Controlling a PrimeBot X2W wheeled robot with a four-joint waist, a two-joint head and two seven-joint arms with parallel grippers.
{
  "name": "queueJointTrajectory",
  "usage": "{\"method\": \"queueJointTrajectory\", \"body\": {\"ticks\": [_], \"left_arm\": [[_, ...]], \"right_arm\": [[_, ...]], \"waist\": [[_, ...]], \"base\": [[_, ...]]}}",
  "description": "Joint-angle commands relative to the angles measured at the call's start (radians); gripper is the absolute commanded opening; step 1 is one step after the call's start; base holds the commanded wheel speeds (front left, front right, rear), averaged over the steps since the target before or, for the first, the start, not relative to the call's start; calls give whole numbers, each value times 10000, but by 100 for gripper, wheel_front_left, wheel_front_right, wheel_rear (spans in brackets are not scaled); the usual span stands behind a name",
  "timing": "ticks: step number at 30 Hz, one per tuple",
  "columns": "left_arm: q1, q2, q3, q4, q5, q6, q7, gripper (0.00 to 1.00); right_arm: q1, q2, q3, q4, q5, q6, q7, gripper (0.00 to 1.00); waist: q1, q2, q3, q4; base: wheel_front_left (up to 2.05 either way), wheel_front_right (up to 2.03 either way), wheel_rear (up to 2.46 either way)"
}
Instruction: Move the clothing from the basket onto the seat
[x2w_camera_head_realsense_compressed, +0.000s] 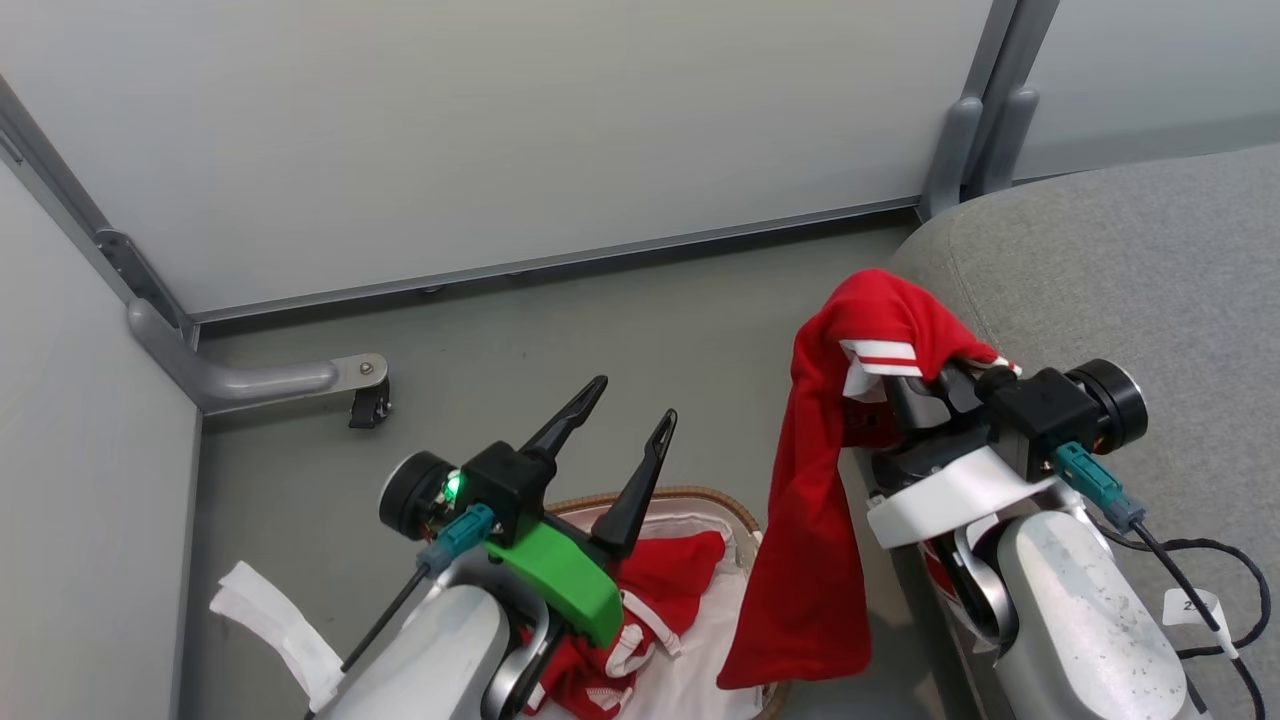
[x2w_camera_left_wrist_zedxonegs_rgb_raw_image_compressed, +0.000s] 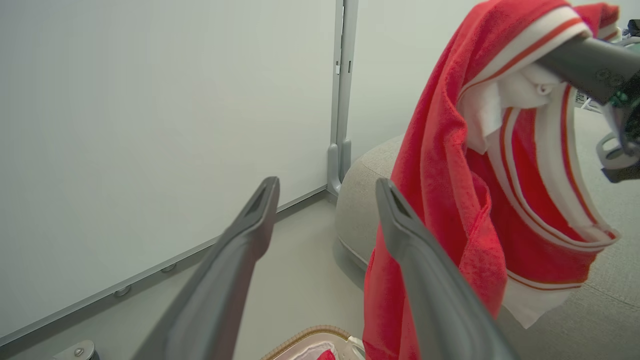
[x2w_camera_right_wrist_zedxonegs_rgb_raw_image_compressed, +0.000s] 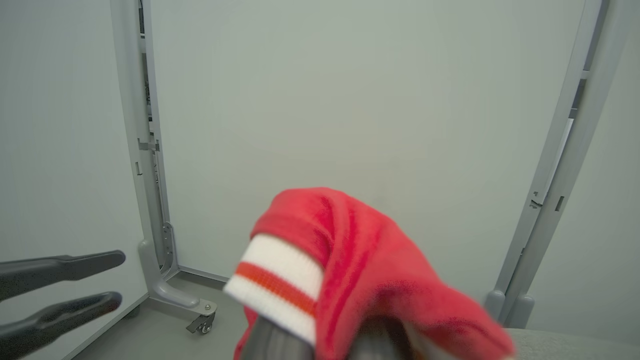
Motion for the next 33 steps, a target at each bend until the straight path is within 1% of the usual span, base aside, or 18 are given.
{"method": "queueJointTrajectory", "body": {"ticks": [1,7,13,17,21,27,33], "left_arm": [[263,-86,137,30,139,-55,-10,100],[838,-387,539,119,594,-130,-10,100],[1058,-519,650,162,887,-165,-10,100],[1119,-541,602,78,910,-170,-10,100],[1131,-598,468,-26,880,-173,-10,100],[938,-516,299,-60,936,-173,-10,100],[622,-390,49,-47,1021,-172,-10,100]], "right_arm": [[119,-35,-86,-58,-88,-10,-21,0],[156,-35,-257,-65,-173,-10,-21,0],[-114,-35,-274,15,-187,-10,-21,0],[-190,-35,-350,28,-233,-10,-21,0],[-193,-35,-527,18,-301,-12,-21,0],[-124,-35,-857,-47,-360,-12,-21,0],[-280,-28,-1289,-148,-391,-10,-21,0]], "waist": [[0,0,11,-10],[0,0,68,-154],[0,0,199,-600],[0,0,311,-1108],[0,0,477,-1782],[0,0,782,-2746],[0,0,1228,-3345]], "base": [[0,0,0],[0,0,0],[0,0,0],[0,0,0],[0,0,0],[0,0,0],[0,0,0]]}}
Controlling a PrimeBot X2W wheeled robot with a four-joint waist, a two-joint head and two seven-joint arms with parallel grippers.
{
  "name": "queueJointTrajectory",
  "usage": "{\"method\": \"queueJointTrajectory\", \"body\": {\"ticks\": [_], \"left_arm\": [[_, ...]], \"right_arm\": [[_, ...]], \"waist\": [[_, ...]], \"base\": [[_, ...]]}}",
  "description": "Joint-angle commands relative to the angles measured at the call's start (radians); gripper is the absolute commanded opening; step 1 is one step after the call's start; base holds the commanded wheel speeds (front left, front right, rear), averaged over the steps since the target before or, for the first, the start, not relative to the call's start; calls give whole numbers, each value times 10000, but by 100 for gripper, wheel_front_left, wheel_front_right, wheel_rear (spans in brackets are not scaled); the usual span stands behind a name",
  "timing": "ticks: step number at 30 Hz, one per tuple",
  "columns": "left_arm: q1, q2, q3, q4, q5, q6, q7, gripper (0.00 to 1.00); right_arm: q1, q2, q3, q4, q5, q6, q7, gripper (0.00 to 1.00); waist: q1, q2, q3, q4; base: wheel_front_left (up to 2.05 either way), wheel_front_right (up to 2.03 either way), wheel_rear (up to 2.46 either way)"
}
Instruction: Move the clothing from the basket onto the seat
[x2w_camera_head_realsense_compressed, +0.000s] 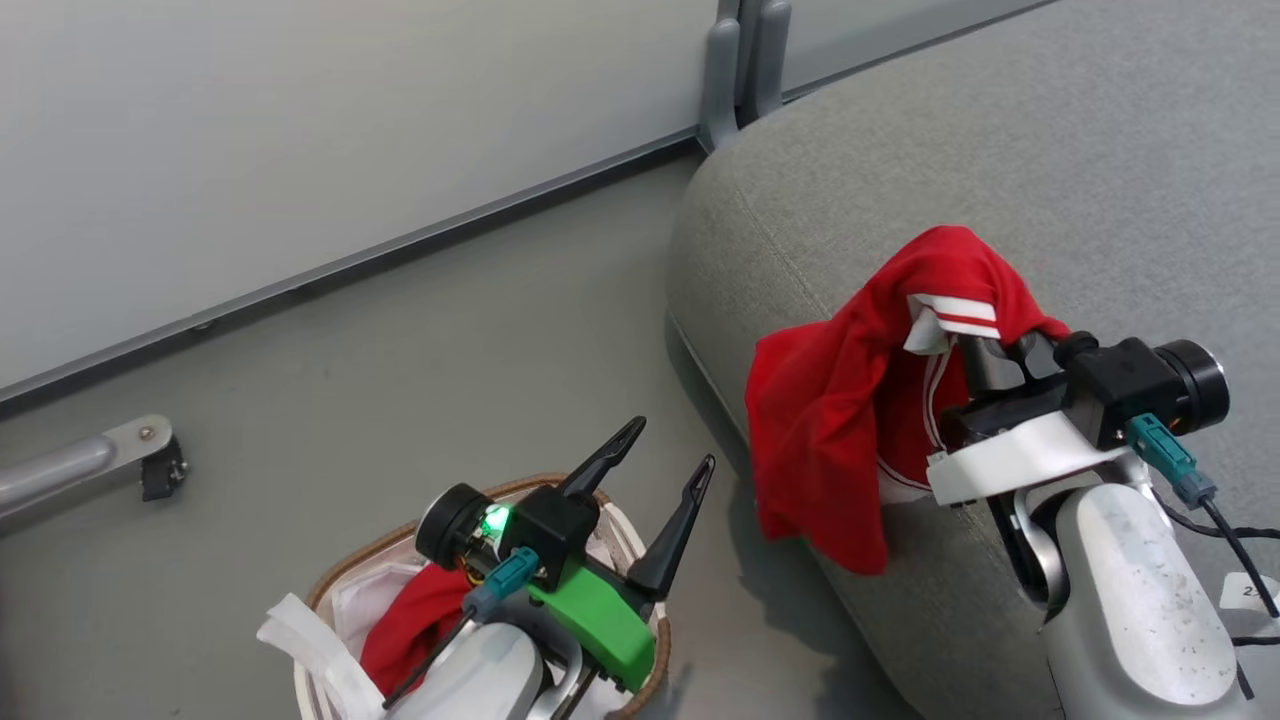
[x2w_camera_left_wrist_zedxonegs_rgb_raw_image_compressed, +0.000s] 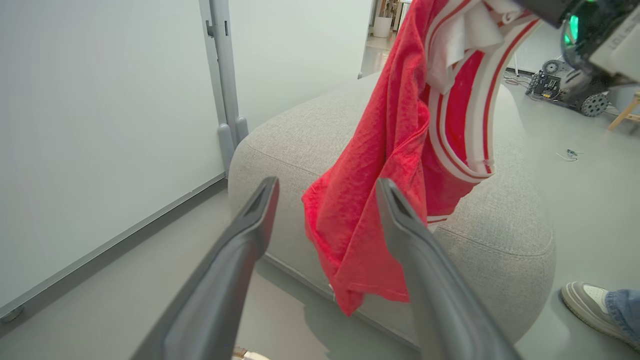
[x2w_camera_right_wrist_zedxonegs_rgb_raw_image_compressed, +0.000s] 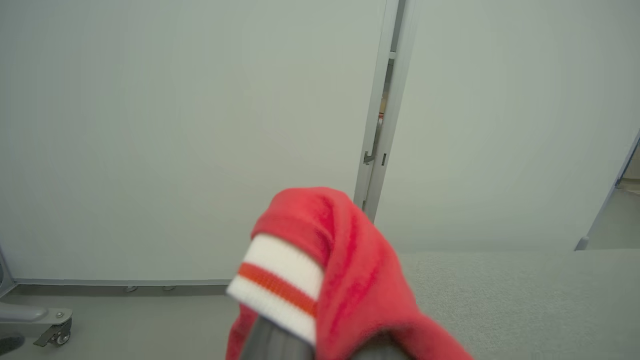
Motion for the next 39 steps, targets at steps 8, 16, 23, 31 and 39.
{"method": "queueJointTrajectory", "body": {"ticks": [8,16,23,31,39], "left_arm": [[-551,397,-123,-30,146,-36,-10,100],[-1083,792,13,-212,312,-36,-10,100],[-1628,1177,237,-446,483,-37,-10,100],[-2384,1437,436,-703,809,-31,-10,100],[-2772,1561,639,-848,1030,49,-10,100]], "right_arm": [[-1155,-16,-606,-151,-428,-14,-21,0],[-3742,-922,-1619,511,-571,-14,-21,0],[-6246,-2417,-2304,1474,-536,-14,-21,0],[-7780,-3108,-3250,2685,-694,-14,-13,0],[-7163,-2486,-4240,3655,-1106,-14,-13,0]], "waist": [[0,-1,1168,-631],[0,-1,2247,-149],[0,-1,3520,439],[0,-1,5137,938],[0,-1,6151,1152]], "base": [[0,0,0],[0,0,0],[0,0,0],[0,0,0],[0,0,0]]}}
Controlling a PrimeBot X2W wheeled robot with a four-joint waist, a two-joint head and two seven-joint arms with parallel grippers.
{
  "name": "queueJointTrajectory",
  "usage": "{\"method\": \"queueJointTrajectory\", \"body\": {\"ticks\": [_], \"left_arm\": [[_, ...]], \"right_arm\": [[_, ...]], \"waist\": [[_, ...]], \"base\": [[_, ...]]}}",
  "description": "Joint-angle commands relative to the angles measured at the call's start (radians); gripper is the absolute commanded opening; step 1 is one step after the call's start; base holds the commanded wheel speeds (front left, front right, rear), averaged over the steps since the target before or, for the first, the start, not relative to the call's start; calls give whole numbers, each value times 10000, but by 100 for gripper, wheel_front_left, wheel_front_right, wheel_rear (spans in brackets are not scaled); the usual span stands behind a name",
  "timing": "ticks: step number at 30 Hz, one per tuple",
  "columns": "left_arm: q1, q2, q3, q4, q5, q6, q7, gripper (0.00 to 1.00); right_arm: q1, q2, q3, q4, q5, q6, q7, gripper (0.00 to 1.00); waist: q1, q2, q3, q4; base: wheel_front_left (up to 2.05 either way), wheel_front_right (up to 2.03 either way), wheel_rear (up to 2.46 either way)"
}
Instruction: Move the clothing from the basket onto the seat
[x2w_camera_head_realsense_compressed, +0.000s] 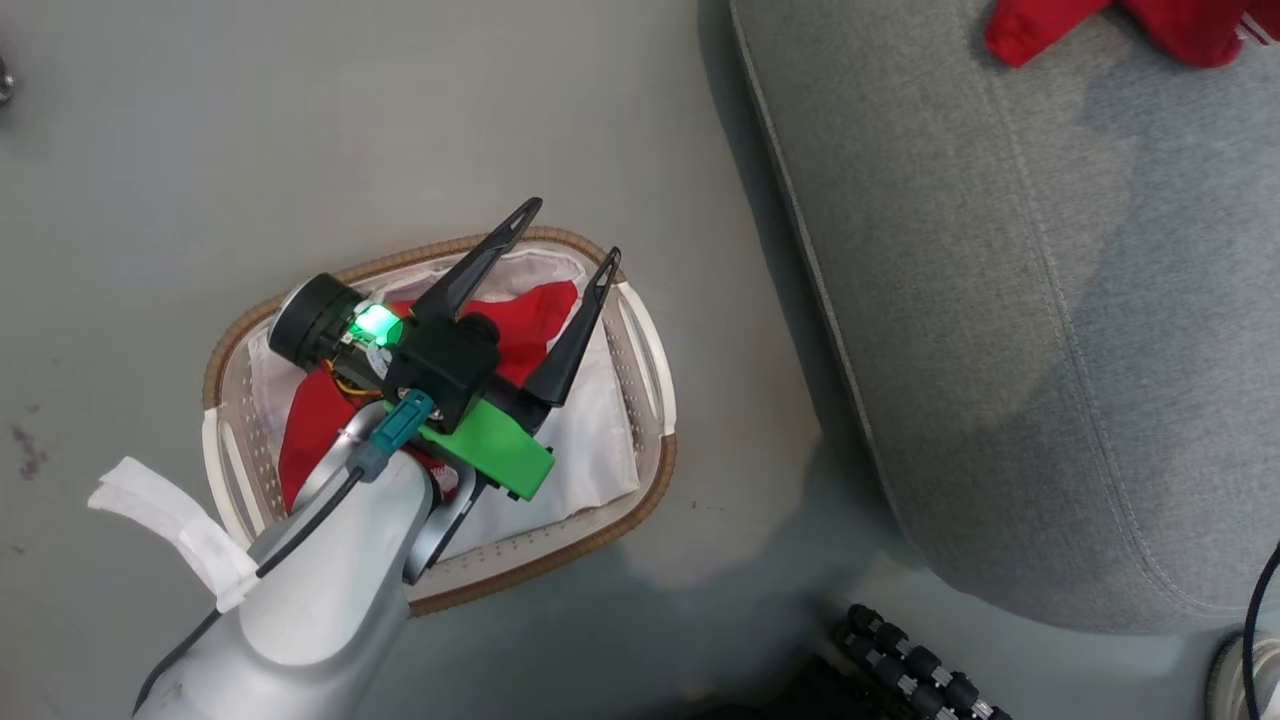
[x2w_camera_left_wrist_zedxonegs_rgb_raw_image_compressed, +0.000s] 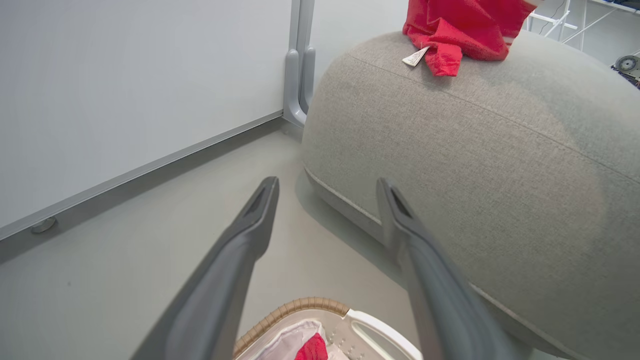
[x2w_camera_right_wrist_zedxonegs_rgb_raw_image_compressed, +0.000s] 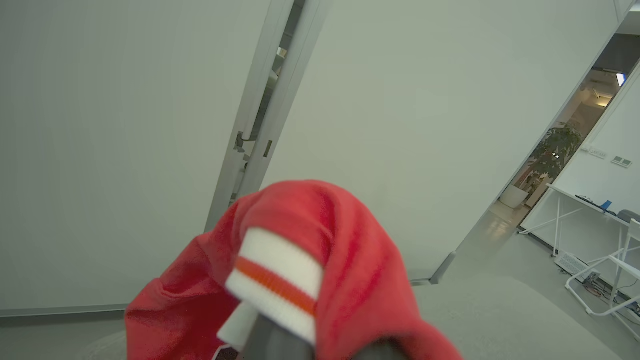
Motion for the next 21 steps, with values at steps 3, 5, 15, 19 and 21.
{"method": "queueJointTrajectory", "body": {"ticks": [3,5,15,19,21], "left_arm": [[-246,107,76,-16,114,68,-10,100],[-235,140,119,-7,106,102,-10,100],[10,310,247,66,40,148,-10,100],[125,233,258,130,-28,180,-10,100],[196,176,267,160,-39,186,-10,100]], "right_arm": [[672,371,-424,360,-126,-14,-4,0],[1071,601,-604,586,-147,-14,-4,0],[2351,1346,-1142,445,-7,-14,-3,100],[2902,1689,-994,62,-20,-14,-3,100],[3271,1829,-917,-199,41,-14,-3,100]], "waist": [[-3,-1,928,435],[-3,-1,1016,433],[-3,-1,968,243],[-3,-1,764,148],[-3,-1,619,109]], "base": [[0,0,0],[0,0,0],[0,0,0],[0,0,0],[0,0,0]]}}
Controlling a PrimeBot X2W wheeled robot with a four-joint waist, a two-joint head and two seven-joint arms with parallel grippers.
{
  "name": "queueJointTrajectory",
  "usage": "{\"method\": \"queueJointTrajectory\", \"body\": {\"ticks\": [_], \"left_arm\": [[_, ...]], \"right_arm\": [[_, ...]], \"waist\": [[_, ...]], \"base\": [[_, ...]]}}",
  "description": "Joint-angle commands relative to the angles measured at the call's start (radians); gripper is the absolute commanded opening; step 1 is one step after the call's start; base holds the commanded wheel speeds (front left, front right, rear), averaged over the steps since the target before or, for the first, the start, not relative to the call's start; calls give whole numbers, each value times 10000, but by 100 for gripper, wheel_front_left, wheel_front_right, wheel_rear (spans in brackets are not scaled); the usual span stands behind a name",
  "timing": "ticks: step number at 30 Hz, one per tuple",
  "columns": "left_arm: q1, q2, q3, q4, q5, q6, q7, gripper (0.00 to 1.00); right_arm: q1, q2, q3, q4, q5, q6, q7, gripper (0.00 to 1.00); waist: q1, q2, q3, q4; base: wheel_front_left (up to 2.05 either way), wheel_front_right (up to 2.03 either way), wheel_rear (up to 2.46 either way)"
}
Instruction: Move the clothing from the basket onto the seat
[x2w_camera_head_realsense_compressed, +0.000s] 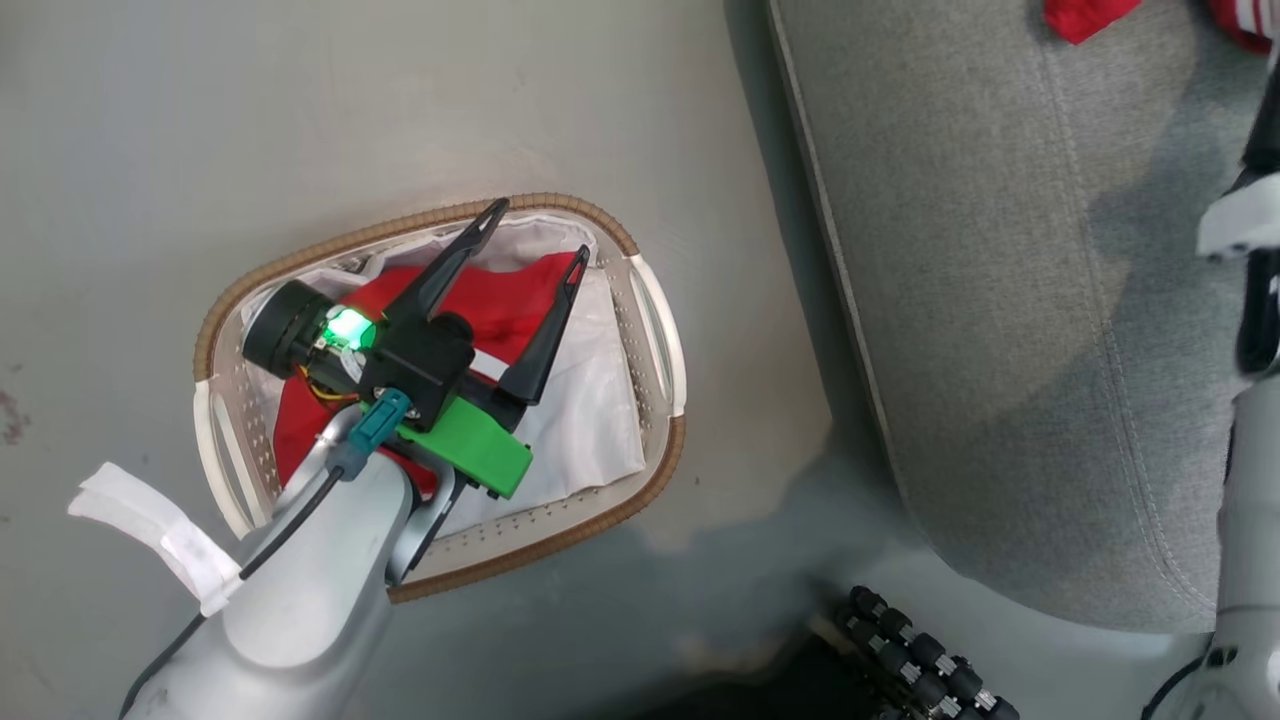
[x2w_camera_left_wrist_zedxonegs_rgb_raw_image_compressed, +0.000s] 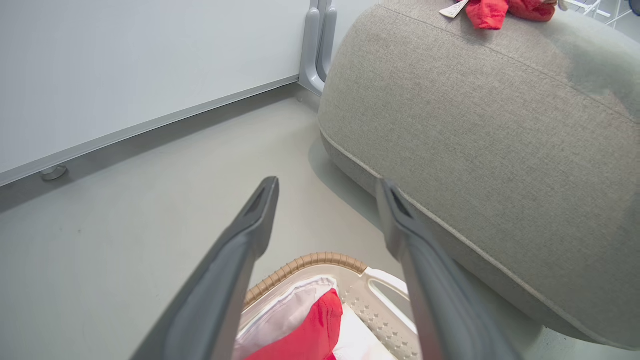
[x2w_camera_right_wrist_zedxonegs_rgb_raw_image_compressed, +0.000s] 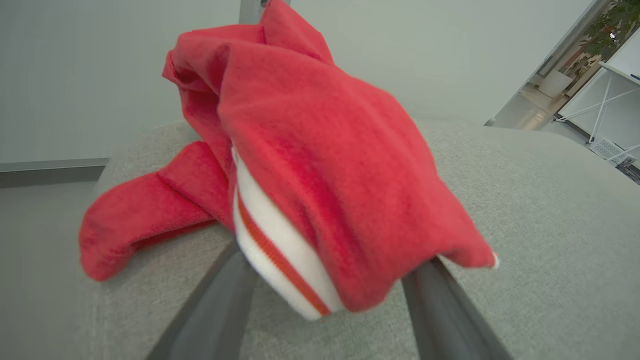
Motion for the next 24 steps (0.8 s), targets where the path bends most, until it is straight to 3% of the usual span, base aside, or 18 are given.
{"method": "queueJointTrajectory", "body": {"ticks": [1,13,24], "left_arm": [[144,-34,28,39,-72,50,-10,100],[919,-355,750,-55,-274,45,-10,100],[1930,-1400,1566,105,-299,-100,-10,100]], "right_arm": [[382,24,22,-136,104,-14,-3,100],[2395,459,0,-1029,239,-14,-3,100],[2863,-187,351,-1392,-41,-14,-3,100]], "waist": [[-1,0,-226,-69],[-1,0,-1813,130],[-1,0,-3869,1069]], "base": [[0,0,0],[0,0,0],[0,0,0]]}}
